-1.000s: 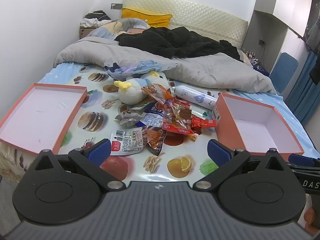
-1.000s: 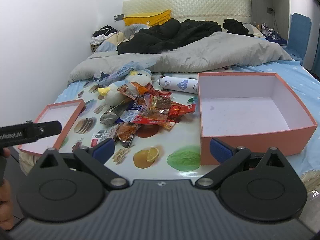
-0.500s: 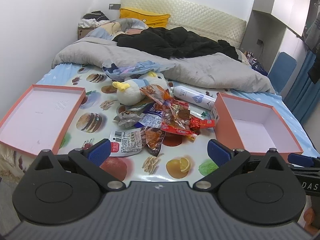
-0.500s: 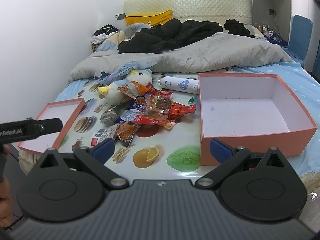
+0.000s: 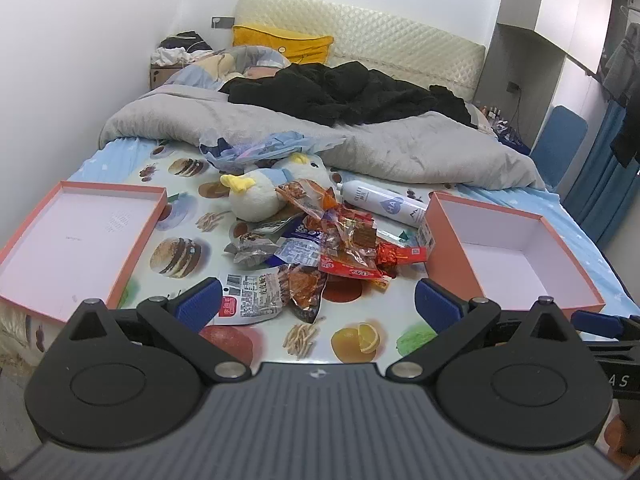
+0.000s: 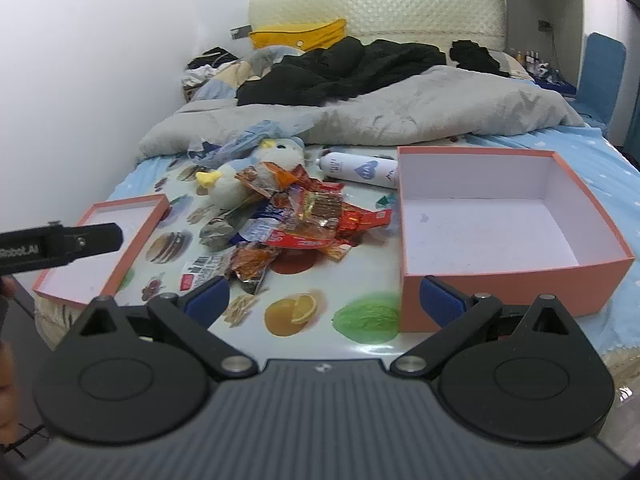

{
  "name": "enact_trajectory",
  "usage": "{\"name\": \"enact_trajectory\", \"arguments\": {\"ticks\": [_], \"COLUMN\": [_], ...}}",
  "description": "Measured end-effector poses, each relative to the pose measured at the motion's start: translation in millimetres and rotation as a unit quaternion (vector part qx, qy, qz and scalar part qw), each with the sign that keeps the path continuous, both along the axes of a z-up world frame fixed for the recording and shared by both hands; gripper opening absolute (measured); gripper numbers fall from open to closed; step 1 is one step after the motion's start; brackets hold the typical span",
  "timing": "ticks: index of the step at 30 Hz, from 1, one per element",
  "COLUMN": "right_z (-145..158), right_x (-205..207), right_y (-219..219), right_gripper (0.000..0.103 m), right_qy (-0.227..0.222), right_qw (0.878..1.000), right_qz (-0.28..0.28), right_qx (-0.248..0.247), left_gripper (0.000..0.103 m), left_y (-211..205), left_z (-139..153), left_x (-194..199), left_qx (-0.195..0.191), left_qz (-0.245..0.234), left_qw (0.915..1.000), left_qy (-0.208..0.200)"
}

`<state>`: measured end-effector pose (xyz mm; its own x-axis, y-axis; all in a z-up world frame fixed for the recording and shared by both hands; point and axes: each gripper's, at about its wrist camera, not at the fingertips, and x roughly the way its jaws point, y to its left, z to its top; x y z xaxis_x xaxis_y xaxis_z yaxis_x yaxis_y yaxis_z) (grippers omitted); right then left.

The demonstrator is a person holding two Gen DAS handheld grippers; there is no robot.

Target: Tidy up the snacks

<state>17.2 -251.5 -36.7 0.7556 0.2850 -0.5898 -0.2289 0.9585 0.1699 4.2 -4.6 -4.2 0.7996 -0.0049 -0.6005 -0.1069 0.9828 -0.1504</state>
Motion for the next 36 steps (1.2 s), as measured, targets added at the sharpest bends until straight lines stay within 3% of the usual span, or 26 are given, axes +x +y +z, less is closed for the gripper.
{"name": "enact_trajectory", "arguments": {"ticks": [36], "right_z": [-19], "right_x": [1], "right_y": [5], "right_gripper": [0.103], "right_qy": [0.026], "right_qw": [0.999], "right_qz": [-0.015], "right_qx": [0.022], "left_gripper": [0.103], "left_y": [5], "left_z": [-20], "left_x": [8], "left_qx": [0.004], "left_qz": [-0.001], "left_qw": [0.9996], "left_qy": [0.028]}}
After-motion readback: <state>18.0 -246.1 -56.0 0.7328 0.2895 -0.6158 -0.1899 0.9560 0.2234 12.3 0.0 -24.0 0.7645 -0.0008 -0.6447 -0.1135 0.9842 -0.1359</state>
